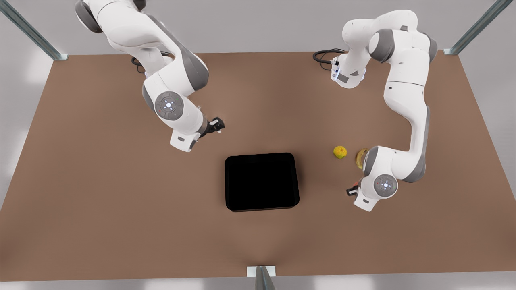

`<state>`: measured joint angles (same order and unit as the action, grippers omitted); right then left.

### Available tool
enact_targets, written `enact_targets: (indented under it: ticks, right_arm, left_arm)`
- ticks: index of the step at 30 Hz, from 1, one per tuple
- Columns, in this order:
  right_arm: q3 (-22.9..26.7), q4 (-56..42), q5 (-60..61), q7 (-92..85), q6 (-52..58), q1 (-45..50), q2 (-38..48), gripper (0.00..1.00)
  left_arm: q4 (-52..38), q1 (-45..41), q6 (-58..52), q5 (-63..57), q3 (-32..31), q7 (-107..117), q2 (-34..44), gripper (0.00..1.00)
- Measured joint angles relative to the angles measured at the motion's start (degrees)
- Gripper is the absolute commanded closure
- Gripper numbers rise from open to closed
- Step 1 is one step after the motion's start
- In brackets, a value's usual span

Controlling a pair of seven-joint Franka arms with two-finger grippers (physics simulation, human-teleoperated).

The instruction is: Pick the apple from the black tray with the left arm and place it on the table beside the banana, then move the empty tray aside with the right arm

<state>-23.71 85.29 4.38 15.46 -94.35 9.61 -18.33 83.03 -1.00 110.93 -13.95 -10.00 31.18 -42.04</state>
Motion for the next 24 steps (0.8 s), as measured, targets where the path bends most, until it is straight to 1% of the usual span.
enact_targets:
  ticks: [1, 4, 5, 6, 8, 10, 11, 15, 16, 17, 18, 19, 20, 21, 24]
  right_arm:
    - [0.01, -0.34, 0.02, 2.21, -0.78, -0.14, -1.36, 0.00]
    - [0.07, -0.70, -0.04, 8.22, -3.56, -0.25, -5.69, 0.00]
    - [0.07, -0.74, -0.13, 10.07, -4.84, -0.20, -7.36, 0.00]
    - [0.06, -0.77, -0.59, 11.85, -6.36, -0.09, -9.03, 0.00]
    - [0.03, -0.78, -1.24, 15.15, -9.54, 0.02, -11.63, 0.00]
    - [0.02, -1.87, -1.80, 18.09, -12.33, 0.10, -13.67, 0.00]
    - [-0.03, -2.65, -2.49, 19.44, -13.44, 0.13, -14.93, 0.00]
    - [-0.08, -3.78, -6.99, 24.04, -17.76, 0.22, -20.89, 0.00]
    - [-0.08, -3.83, -7.79, 24.94, -18.66, 0.23, -21.96, 0.00]
    - [-0.11, -3.85, -8.75, 25.78, -19.43, 0.32, -23.03, 0.00]
    - [-0.18, -3.86, -9.61, 26.55, -20.25, 0.60, -23.91, 0.00]
    - [-0.22, -3.86, -10.28, 27.25, -21.02, 0.81, -24.70, 0.00]
    - [-0.27, -3.86, -10.78, 27.88, -21.67, 0.93, -25.19, 0.00]
    - [-0.31, -3.89, -11.15, 28.43, -22.22, 1.09, -25.49, 0.00]
    - [-0.35, -4.05, -11.81, 29.62, -23.59, 1.74, -26.55, 0.00]
  left_arm:
    - [-0.11, 0.34, 0.93, 0.01, 0.00, -1.49, -1.75, 0.22]
    - [-0.27, 0.62, 3.77, -0.01, -0.01, -5.48, -5.47, 0.22]
    - [-0.28, 0.64, 4.57, -0.03, -0.01, -6.67, -6.23, 0.16]
    - [-0.24, 0.61, 5.36, -0.03, -0.01, -7.79, -6.60, 0.00]
    - [-0.20, 0.78, 6.49, -0.12, 0.05, -9.85, -6.02, 0.00]
    - [-0.12, 1.59, 6.31, 0.06, -0.02, -11.73, -1.08, 0.00]
    - [-0.27, 2.48, 5.37, 1.14, -0.08, -12.63, 2.72, 0.00]
    - [-1.92, 3.80, -4.06, 6.84, -1.16, -16.15, 25.65, 0.00]
    - [-1.48, 3.79, -6.19, 8.70, -1.13, -16.93, 29.81, 0.00]
    - [0.62, 3.85, -7.48, 10.42, -1.07, -17.67, 32.38, 0.00]
    - [-0.93, 3.56, -8.45, 11.41, -1.02, -18.38, 31.47, 0.00]
    - [-7.72, 3.30, -10.42, 11.92, -1.04, -19.05, 26.95, 0.00]
    - [-11.42, 3.72, -12.19, 12.25, -1.02, -19.69, 24.16, 0.00]
    - [-13.27, 4.17, -13.62, 12.47, -0.95, -20.30, 22.78, 0.00]
    - [-14.11, 5.08, -16.52, 12.88, -0.82, -22.14, 21.66, 0.00]
